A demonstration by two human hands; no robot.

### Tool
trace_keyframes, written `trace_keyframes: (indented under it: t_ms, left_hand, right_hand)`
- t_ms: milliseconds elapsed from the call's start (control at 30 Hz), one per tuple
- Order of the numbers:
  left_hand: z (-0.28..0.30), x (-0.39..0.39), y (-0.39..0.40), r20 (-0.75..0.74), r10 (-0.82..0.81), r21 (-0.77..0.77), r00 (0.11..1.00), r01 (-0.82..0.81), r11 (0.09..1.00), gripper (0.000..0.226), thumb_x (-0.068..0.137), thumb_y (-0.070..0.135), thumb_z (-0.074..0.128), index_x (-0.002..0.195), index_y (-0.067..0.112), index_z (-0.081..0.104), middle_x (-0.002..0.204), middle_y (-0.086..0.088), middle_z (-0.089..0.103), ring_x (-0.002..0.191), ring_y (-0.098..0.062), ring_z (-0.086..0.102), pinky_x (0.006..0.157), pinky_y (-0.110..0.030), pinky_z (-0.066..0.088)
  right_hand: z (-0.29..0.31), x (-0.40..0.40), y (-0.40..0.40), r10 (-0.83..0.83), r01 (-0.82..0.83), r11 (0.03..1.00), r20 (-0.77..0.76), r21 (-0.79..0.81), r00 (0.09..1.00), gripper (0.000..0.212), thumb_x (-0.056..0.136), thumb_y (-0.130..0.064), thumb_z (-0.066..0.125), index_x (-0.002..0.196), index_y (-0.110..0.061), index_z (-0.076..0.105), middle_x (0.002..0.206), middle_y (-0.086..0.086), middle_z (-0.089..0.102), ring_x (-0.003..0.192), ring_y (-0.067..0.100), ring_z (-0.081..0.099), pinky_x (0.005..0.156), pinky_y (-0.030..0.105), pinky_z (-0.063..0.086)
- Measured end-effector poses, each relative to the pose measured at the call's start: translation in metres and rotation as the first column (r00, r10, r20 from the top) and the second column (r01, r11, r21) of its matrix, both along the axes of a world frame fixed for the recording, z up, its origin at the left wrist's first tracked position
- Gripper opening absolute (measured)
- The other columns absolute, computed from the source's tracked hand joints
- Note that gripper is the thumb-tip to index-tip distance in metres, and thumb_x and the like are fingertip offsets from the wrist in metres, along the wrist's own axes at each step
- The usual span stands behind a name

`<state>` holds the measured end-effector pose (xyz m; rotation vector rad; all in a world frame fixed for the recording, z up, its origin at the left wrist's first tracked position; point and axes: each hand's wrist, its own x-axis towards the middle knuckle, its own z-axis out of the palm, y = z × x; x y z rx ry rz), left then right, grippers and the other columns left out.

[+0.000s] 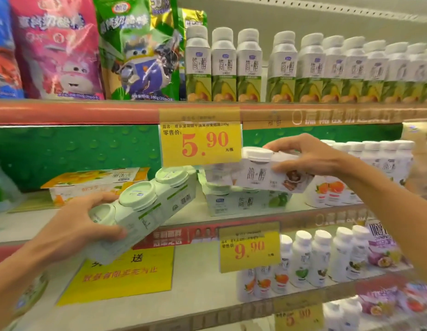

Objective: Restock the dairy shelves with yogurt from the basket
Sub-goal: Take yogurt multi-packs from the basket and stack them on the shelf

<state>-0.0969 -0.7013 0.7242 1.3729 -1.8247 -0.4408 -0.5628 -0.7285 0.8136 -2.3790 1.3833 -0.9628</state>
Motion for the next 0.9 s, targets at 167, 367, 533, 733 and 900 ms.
trace_keyframes:
  t_ms: [167, 367, 533, 733, 900]
  left_hand:
    - [0.002, -0.006, -0.017, 0.055, -0.004, 0.017, 0.998, 0.003, 1.000, 0.069, 0.036, 0.046, 0.084, 0.101, 0.048, 0.062, 0.102, 0.015, 0.067, 0.079, -0.014, 0.067, 0.069, -0.036, 0.054]
    - [0.021, -0.011, -0.039, 0.113, -0.023, 0.080, 0.993, 0.014, 0.997, 0.085, 0.022, 0.055, 0.079, 0.104, 0.040, 0.065, 0.089, 0.013, 0.071, 0.070, -0.007, 0.068, 0.058, -0.024, 0.050]
    - [0.030, -0.006, -0.049, 0.162, -0.041, 0.137, 0.986, 0.019, 0.990, 0.079, 0.020, 0.054, 0.081, 0.099, 0.051, 0.070, 0.106, 0.013, 0.067, 0.083, -0.012, 0.066, 0.066, -0.029, 0.049]
    - [0.039, 0.009, -0.055, 0.221, -0.073, 0.181, 0.972, 0.032, 0.983, 0.084, 0.022, 0.074, 0.084, 0.104, 0.067, 0.063, 0.128, 0.015, 0.061, 0.103, -0.006, 0.061, 0.081, -0.029, 0.048]
    - [0.027, 0.014, -0.063, 0.290, -0.071, 0.127, 0.954, 0.035, 0.991, 0.100, 0.025, 0.090, 0.072, 0.118, 0.054, 0.064, 0.132, 0.014, 0.056, 0.110, -0.010, 0.055, 0.091, -0.033, 0.042]
  right_hand:
    - [0.010, -0.016, -0.029, -0.029, 0.029, 1.000, -0.008, -0.004, 1.000, 0.032, 0.085, -0.012, 0.078, 0.116, -0.020, 0.073, 0.123, -0.012, 0.068, 0.110, -0.001, 0.064, 0.090, 0.018, 0.049]
    - [0.004, -0.003, -0.064, -0.059, 0.063, 0.997, -0.117, 0.035, 0.991, 0.048, 0.076, -0.041, 0.073, 0.120, -0.023, 0.069, 0.118, -0.009, 0.067, 0.111, 0.012, 0.063, 0.097, 0.035, 0.051]
    - [0.009, 0.008, -0.084, -0.087, 0.101, 0.994, -0.265, 0.039, 0.960, 0.052, 0.077, -0.044, 0.061, 0.128, -0.034, 0.061, 0.124, -0.006, 0.064, 0.113, 0.018, 0.061, 0.099, 0.046, 0.052]
    - [-0.009, 0.009, -0.101, -0.275, 0.256, 0.961, -0.374, -0.100, 0.885, 0.056, 0.097, -0.030, 0.057, 0.150, -0.036, 0.039, 0.155, 0.005, 0.039, 0.146, 0.027, 0.028, 0.118, 0.056, 0.026]
    - [-0.046, -0.003, -0.086, -0.347, 0.367, 0.922, 0.159, -0.120, 0.924, 0.079, 0.084, -0.036, 0.077, 0.151, -0.018, 0.038, 0.152, 0.010, 0.040, 0.140, 0.026, 0.037, 0.116, 0.042, 0.032]
